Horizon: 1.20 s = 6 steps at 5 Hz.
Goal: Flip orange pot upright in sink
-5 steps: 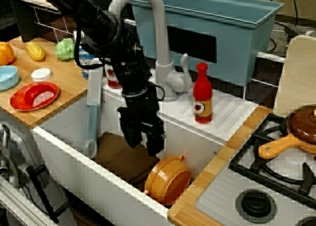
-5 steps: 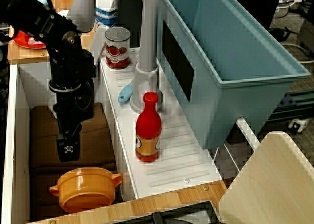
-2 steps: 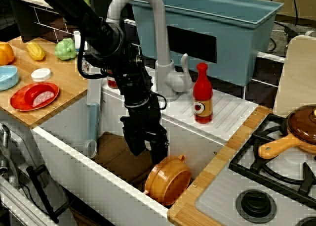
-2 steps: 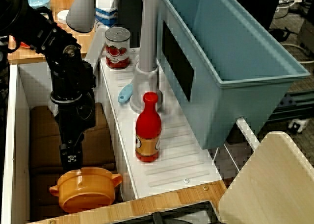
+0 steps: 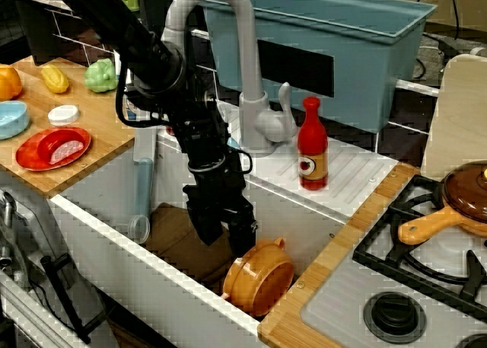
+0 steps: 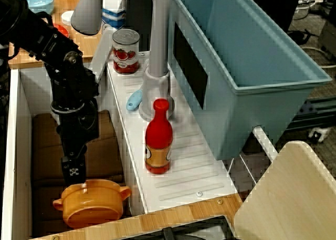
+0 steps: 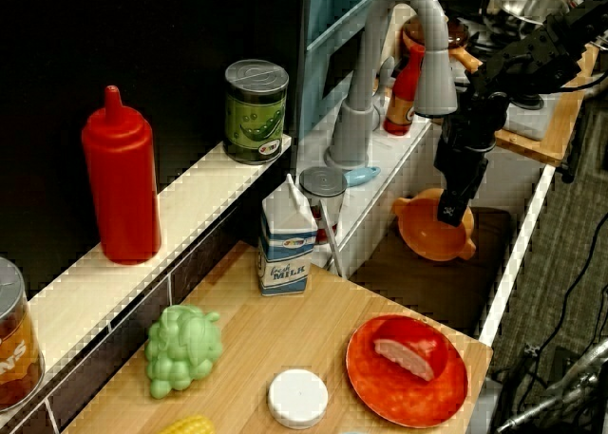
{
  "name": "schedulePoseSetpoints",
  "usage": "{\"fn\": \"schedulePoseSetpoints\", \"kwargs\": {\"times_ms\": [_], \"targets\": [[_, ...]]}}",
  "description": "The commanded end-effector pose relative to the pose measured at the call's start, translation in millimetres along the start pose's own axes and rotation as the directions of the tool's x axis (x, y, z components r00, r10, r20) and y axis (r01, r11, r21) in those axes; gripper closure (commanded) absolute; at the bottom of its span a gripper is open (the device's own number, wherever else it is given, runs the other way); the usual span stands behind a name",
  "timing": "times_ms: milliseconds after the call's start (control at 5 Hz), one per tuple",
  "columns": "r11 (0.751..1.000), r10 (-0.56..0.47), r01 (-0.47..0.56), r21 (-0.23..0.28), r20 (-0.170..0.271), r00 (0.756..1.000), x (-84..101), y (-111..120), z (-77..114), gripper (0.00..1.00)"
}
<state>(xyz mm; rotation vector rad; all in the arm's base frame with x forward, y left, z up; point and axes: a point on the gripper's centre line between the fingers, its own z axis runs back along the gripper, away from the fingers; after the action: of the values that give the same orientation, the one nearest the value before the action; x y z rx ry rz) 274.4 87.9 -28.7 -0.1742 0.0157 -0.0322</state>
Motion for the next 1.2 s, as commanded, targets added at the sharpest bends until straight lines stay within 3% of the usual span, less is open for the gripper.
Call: {"fn": "schedulePoseSetpoints", "kwargs": {"times_ms": [0,200,400,1000], "targets": [[0.998,-0.009,0.012,-0.068,0.052,0.999,-0.6,7.6,1.4,0.00],[0.989,-0.009,0.015,-0.144,0.045,0.999,-2.7,9.7,2.7,0.00],[0.986,-0.009,0.015,-0.167,0.036,0.999,-1.5,10.4,3.4,0.00],[0.946,-0.015,0.016,-0.323,0.007,1.000,6.5,3.2,7.4,0.00]]}}
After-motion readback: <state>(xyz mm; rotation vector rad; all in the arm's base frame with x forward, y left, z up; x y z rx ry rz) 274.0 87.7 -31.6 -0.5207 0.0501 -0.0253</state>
